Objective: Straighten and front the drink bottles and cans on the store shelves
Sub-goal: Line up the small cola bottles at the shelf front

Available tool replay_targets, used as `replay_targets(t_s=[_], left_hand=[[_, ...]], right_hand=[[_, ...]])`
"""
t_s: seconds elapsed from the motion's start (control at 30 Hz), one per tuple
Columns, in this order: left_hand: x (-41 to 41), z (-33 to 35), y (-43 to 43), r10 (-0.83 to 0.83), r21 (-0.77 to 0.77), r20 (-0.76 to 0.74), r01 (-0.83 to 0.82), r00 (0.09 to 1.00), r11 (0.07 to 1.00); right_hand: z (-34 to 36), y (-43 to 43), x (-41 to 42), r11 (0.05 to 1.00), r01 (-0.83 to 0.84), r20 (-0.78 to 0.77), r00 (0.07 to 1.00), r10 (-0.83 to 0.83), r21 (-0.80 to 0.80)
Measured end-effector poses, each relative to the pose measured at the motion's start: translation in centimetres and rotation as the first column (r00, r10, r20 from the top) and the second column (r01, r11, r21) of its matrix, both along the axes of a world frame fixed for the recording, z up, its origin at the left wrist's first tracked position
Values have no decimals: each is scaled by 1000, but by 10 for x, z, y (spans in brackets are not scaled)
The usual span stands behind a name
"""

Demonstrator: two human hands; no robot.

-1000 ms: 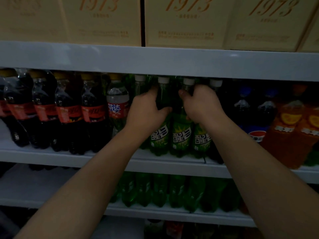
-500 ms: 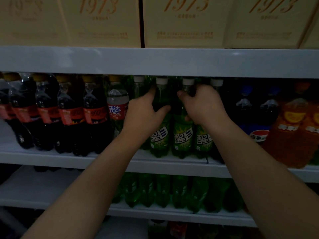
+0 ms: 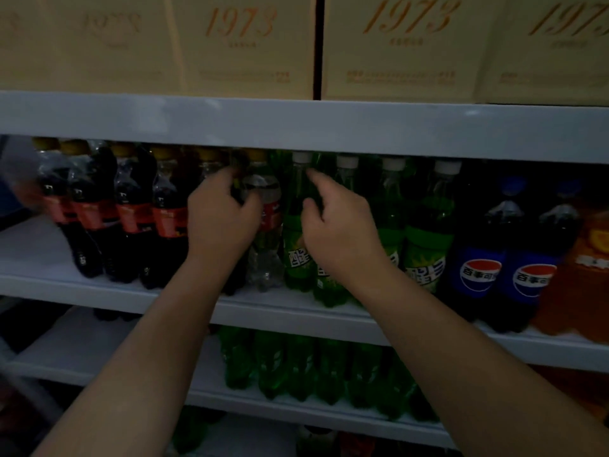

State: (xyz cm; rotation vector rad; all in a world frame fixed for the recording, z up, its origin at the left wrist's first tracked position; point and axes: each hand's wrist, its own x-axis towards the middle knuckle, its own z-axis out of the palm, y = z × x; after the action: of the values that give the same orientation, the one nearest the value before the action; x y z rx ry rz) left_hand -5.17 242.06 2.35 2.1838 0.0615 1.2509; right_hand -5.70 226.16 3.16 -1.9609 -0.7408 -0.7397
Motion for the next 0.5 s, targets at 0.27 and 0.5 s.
replay_targets(t_s=[0.27, 0.5], left_hand=[[14, 10, 10, -112, 71, -138, 123, 984, 990], [11, 11, 25, -100, 138, -67, 109, 993, 984]], right_hand=[[23, 39, 25, 993, 96, -481, 869, -116, -65], [23, 41, 30, 983, 168, -337, 924, -182, -71]])
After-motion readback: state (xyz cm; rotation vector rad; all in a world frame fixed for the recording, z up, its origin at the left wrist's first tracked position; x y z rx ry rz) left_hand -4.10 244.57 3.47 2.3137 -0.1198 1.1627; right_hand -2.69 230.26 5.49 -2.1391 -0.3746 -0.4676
